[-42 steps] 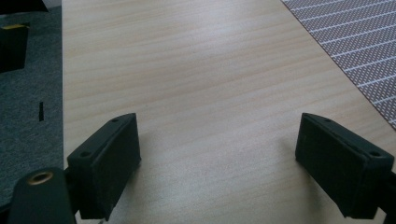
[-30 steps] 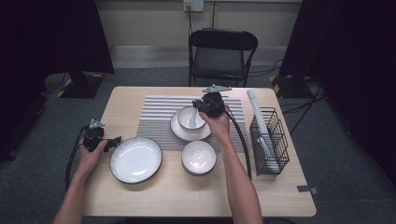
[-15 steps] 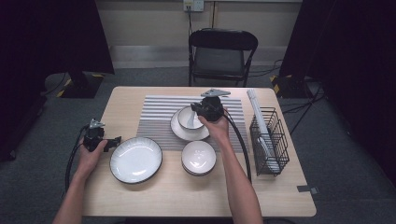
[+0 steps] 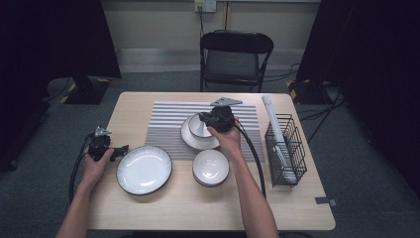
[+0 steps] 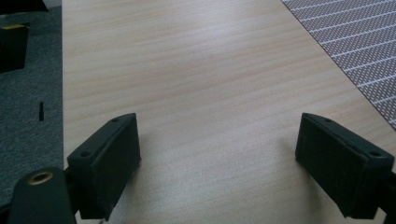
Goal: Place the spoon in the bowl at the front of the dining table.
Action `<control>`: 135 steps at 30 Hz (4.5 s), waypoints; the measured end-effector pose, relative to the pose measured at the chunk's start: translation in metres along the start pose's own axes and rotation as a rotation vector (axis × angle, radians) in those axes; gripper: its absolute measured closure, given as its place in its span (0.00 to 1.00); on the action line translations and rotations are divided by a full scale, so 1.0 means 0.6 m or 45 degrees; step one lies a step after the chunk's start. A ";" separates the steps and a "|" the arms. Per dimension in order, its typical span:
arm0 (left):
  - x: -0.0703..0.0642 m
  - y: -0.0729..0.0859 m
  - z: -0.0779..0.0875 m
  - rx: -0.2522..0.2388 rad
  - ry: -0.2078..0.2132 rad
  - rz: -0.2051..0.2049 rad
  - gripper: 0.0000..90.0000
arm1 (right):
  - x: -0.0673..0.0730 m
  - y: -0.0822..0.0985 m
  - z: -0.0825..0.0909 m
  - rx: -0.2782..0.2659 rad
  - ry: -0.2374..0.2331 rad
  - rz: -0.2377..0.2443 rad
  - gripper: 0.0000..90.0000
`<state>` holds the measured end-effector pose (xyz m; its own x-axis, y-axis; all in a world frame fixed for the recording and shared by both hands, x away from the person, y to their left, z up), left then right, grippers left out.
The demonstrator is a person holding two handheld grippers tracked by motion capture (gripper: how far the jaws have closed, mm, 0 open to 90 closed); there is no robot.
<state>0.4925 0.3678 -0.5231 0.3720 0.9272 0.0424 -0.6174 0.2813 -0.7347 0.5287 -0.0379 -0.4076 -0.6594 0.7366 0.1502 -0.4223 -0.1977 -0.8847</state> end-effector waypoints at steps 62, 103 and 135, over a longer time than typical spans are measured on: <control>0.000 0.000 0.000 -0.001 -0.001 0.001 0.15 | 0.037 0.015 -0.022 0.076 -0.105 0.097 0.82; 0.000 0.000 0.000 0.000 -0.003 0.002 0.15 | 0.005 0.008 0.018 0.080 -0.088 -0.028 0.52; 0.000 0.000 0.000 0.000 -0.003 0.002 0.15 | -0.040 -0.013 0.099 -0.044 0.097 -0.090 0.45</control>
<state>0.4926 0.3675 -0.5232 0.3696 0.9282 0.0424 -0.6180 0.2797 -0.7348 0.5108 -0.0927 -0.3782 -0.5788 0.7953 0.1802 -0.4436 -0.1216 -0.8879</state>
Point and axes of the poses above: each handheld gripper's, and its own axes: z roughly backward along the jaws, y roughly out of its underside, x roughly to its left, the point moved 3 cm from there along -z, roughly forward along the jaws, and after that the axes turned 4 degrees about -z, right-handed, at the moved point
